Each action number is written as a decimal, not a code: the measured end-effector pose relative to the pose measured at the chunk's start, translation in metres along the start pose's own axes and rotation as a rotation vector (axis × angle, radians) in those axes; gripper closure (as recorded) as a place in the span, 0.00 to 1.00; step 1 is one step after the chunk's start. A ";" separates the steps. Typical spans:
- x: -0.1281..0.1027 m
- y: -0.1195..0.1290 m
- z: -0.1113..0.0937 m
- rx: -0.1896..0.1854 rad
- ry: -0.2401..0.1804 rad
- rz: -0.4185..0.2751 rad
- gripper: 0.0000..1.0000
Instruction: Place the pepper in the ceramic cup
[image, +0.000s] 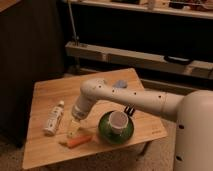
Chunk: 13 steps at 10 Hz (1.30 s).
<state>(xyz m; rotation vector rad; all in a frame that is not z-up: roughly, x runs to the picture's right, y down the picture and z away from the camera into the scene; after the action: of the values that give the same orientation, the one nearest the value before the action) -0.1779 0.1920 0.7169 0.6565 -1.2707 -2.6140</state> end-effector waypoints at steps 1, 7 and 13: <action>-0.003 -0.008 0.003 -0.015 -0.027 -0.017 0.20; -0.025 0.000 0.027 0.007 0.005 0.024 0.20; -0.033 -0.014 0.054 0.021 0.024 -0.021 0.20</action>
<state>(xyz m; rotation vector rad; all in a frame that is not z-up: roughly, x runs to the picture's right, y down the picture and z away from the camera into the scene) -0.1721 0.2498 0.7451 0.7065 -1.2926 -2.6048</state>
